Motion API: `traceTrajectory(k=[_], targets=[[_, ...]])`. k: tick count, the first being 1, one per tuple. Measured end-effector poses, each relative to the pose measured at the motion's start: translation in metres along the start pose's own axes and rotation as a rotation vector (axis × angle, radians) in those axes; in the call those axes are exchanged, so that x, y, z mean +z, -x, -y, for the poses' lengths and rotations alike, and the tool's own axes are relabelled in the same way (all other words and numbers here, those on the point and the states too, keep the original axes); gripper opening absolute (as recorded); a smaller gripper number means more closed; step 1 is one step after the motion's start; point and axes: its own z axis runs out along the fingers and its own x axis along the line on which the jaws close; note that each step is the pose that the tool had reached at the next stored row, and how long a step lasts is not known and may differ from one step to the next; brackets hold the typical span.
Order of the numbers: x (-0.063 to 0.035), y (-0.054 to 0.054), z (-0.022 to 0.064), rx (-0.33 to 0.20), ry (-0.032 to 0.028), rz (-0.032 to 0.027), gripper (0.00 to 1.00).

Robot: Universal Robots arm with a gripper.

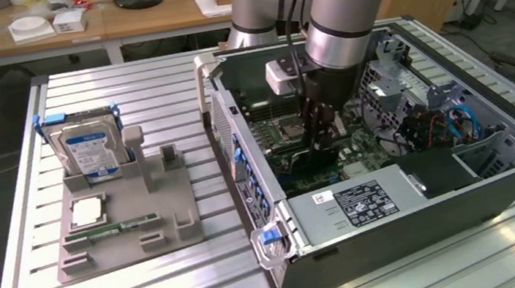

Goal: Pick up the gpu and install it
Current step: 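Insert the gpu into the slot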

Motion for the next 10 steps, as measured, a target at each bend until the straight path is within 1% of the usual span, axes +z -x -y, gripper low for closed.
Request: traceTrajectory(k=[10], targets=[[-0.0044, 0.001, -0.0002, 0.0, -0.0025, -0.0007, 0.33]])
